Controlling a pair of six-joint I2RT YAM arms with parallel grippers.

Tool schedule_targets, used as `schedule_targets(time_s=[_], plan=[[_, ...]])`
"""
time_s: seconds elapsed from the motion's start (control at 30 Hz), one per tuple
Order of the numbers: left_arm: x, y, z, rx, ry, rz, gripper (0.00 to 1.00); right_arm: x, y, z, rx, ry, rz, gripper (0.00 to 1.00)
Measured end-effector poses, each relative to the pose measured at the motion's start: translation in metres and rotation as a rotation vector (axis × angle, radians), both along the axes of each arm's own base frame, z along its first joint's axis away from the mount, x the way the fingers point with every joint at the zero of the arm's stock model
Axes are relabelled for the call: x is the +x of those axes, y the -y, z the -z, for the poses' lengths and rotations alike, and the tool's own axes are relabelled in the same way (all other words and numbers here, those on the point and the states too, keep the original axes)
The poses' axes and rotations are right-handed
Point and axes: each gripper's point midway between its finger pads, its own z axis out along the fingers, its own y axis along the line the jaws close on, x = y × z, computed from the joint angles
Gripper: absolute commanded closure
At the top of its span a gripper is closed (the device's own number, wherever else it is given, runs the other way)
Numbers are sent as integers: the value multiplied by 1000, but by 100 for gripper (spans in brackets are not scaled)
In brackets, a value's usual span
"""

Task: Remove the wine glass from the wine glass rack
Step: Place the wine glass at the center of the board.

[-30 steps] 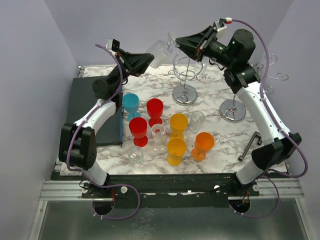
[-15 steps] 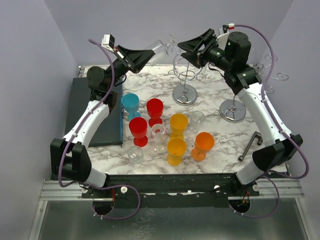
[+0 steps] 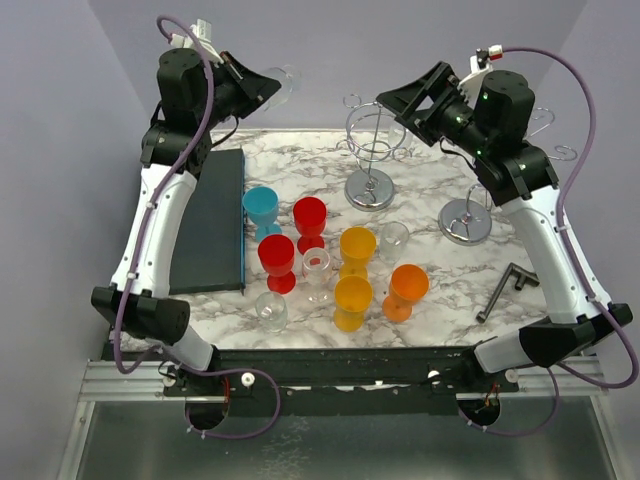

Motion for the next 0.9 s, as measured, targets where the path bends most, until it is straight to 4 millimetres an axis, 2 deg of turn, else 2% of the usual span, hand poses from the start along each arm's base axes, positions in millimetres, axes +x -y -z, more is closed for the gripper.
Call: schedule_targets(time_s=[0.07, 0.27, 0.43, 0.57, 0.6, 0.87, 0.9], plan=[[11, -7, 16, 88, -35, -35, 100, 0, 3, 5, -36, 1, 11, 13], [50, -26, 95, 338, -231, -104, 100, 0, 10, 24, -132, -16, 19, 11], [71, -35, 142, 476, -334, -102, 100, -3, 12, 35, -190, -27, 9, 9], [83, -38, 175, 547, -393, -84, 100, -4, 14, 42, -224, -36, 4, 6], [85, -38, 183, 560, -406, -77, 100, -4, 14, 43, -230, -37, 3, 0], [98, -36, 264, 656, -566, -13, 100, -1, 16, 56, -268, -65, 9, 0], [98, -36, 269, 661, -578, -10, 100, 1, 16, 58, -274, -69, 11, 0]])
